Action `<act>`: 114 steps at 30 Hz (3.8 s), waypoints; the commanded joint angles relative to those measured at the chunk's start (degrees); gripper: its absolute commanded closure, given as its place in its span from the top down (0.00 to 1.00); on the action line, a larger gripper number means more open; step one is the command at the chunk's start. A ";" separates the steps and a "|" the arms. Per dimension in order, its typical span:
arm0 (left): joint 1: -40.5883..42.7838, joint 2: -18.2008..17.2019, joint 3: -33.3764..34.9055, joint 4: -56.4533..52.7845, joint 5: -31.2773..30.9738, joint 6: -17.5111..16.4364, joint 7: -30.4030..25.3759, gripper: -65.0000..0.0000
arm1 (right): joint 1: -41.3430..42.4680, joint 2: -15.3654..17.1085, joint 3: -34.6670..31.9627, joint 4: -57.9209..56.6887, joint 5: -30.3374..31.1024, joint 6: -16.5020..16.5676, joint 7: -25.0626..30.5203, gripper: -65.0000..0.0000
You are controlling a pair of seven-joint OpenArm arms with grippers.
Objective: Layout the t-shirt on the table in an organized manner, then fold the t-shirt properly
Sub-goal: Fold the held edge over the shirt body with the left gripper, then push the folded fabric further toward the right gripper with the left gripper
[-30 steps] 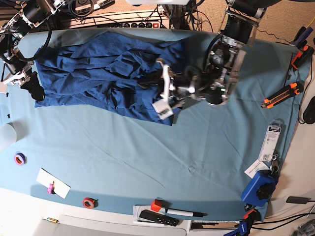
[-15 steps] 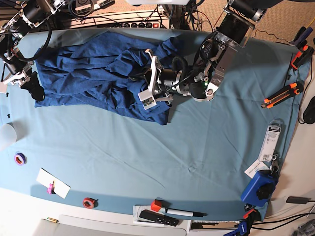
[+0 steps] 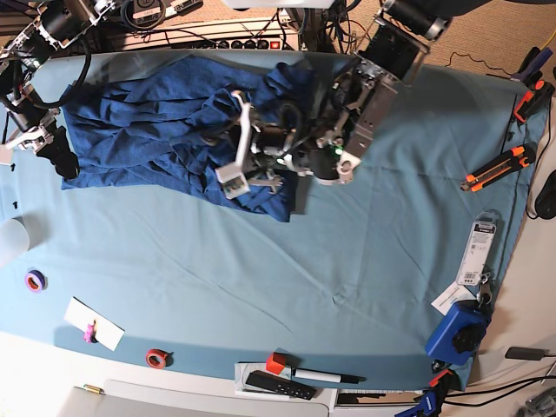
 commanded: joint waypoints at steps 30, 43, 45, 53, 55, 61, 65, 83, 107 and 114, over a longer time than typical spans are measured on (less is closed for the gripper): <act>-19.61 0.44 15.74 0.92 -2.62 10.97 13.79 0.52 | 0.46 1.46 0.26 1.01 1.20 0.28 0.97 0.54; -16.90 -6.10 14.32 1.38 -30.34 -0.70 22.51 0.52 | 0.46 1.46 0.26 1.01 1.18 0.28 0.97 0.54; -16.90 -6.05 11.32 1.86 -30.84 -0.87 23.02 0.51 | 0.46 1.46 0.26 1.01 1.20 0.28 0.97 0.54; -16.65 -6.14 -8.90 2.27 -27.36 -0.48 25.11 0.51 | 0.46 1.46 0.26 1.01 1.20 0.28 0.97 0.54; -16.39 -7.39 -11.50 2.23 -26.75 -0.44 25.35 0.51 | 0.46 1.46 0.26 1.01 1.20 0.28 0.97 0.54; -11.91 -12.00 -11.54 1.70 -23.58 -0.66 20.65 0.51 | 0.46 1.46 0.26 1.01 1.20 0.28 0.97 0.54; -8.59 -12.41 -11.52 1.57 -18.16 -1.09 15.43 0.51 | 0.46 1.46 0.26 1.01 1.20 0.28 0.97 0.54; -6.08 -12.37 -11.50 1.51 -15.26 -0.87 11.13 0.45 | 0.48 1.46 0.26 1.01 1.20 0.28 0.97 0.54; -4.07 -8.13 -6.36 1.53 -23.80 -1.22 15.78 0.00 | 0.46 1.46 0.26 1.01 1.20 0.28 0.97 0.54; -4.07 -8.11 -0.76 1.53 -49.13 -2.00 29.52 0.00 | 0.48 1.46 0.26 1.01 1.20 0.28 0.97 0.54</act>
